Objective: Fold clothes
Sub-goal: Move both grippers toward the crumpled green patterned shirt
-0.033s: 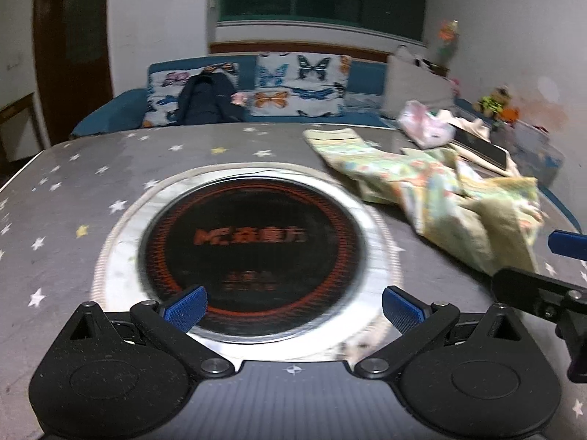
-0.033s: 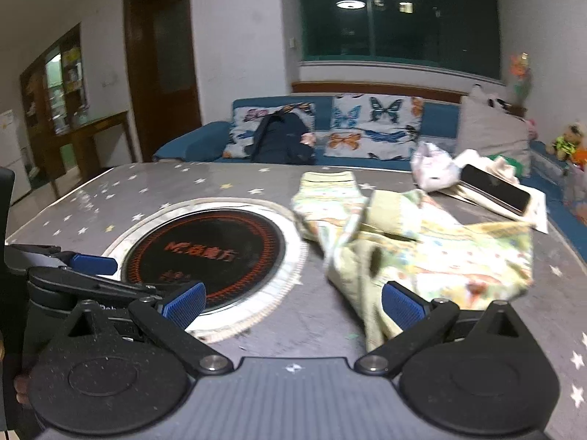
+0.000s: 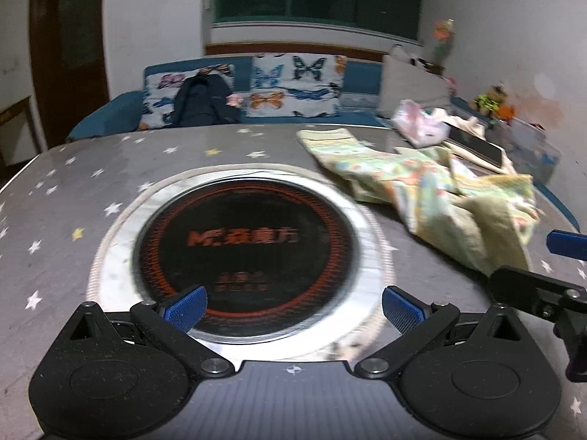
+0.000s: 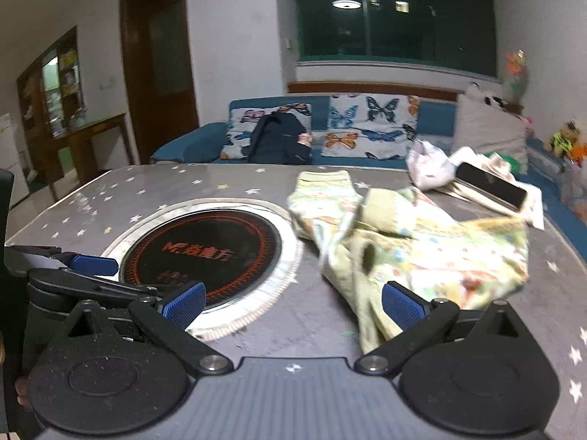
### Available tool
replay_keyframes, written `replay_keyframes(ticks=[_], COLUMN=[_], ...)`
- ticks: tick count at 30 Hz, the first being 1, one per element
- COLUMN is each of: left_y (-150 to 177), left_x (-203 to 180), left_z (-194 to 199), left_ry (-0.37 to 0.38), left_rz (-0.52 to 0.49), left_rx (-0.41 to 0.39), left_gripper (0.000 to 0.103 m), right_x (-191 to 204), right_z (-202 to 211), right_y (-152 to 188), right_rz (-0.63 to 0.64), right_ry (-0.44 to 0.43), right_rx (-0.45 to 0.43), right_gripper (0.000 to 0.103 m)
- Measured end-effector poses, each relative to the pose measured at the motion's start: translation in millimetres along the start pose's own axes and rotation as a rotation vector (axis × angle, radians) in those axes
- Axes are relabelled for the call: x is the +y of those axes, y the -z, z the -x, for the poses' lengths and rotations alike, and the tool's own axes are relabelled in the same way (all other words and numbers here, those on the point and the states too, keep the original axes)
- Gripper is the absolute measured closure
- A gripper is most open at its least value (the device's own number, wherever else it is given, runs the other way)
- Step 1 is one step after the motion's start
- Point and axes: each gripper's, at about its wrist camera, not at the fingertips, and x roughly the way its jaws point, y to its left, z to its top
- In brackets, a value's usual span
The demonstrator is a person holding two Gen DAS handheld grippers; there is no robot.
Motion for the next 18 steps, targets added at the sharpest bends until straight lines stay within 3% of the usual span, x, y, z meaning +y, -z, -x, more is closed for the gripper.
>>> replay_keyframes(ticks=[6, 9, 13, 18], left_y=[4.3, 6.5, 6.4, 6.0], left_x=[-24.6, -36.8, -46.7, -58.2], left_z=[4.9, 7.3, -1.3, -13.6], left_ry=[-0.03, -0.045, -0.021, 0.016], left_rz=[-0.035, -0.052, -0.054, -0.053], left_rx=[-0.012, -0.018, -0.003, 0.017], left_gripper=[0.0, 0.0, 0.0, 0.0], right_x=[-8.2, -21.5, -19.4, -24.5], right_z=[-7.7, 7.1, 13.9, 15.5], right_y=[1.7, 11.2, 16.2, 19.3], right_rz=[-0.041, -0.05, -0.071, -0.065], right_ry=[-0.058, -0.067, -0.003, 0.002], right_rx=[0.046, 0.024, 0.059, 0.066], right_gripper=[0.0, 0.0, 0.0, 0.0])
